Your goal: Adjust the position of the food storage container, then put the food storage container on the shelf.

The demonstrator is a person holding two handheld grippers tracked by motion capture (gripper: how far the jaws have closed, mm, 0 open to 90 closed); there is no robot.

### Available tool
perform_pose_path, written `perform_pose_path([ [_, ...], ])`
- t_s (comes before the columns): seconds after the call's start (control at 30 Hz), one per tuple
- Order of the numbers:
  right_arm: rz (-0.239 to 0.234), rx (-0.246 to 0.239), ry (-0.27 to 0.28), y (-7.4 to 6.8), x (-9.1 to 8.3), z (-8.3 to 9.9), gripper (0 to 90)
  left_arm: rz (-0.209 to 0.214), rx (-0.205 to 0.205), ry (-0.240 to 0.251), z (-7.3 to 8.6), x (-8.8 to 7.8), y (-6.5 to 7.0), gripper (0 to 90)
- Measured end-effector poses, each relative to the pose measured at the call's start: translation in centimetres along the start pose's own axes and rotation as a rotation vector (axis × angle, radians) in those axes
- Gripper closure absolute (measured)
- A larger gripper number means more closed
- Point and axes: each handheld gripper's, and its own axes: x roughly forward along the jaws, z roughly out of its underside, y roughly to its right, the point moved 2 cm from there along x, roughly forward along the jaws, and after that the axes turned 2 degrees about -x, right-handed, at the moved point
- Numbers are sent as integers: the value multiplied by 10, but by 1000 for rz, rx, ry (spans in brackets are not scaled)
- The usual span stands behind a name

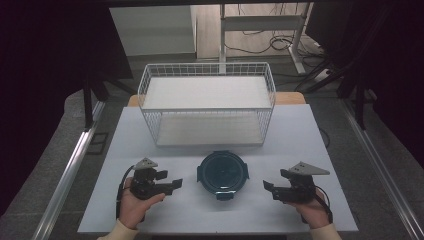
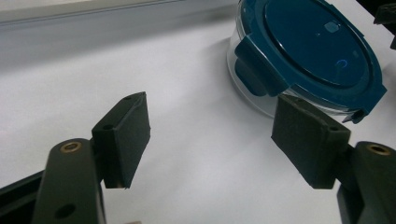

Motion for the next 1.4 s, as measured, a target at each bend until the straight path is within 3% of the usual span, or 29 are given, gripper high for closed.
perform_pose_path([
  [0.33,-4,-5,1,-1,-1,-1,190,-2,-8,9,-1,-1,0,242],
  [0.53,-37,-9,18,-3,-3,-3,193,-1,-8,13,-1,-1,0,233],
  [0.63,-58,-6,18,-8,-3,-6,193,21,-20,17,-3,-1,1,225],
  [0.8,-67,-18,-3,-13,-5,-14,193,3,-12,26,-6,-3,3,208],
  [1.0,-107,35,21,-14,-7,-24,189,13,-8,26,-13,-3,7,205],
  [1.17,-104,34,25,-17,-5,-40,186,26,9,24,-19,-3,15,206],
  [1.27,-121,63,19,-18,-1,-49,182,47,17,20,-27,0,20,202],
  [1.4,-122,100,6,-19,6,-56,175,62,-10,6,-35,3,21,186],
])
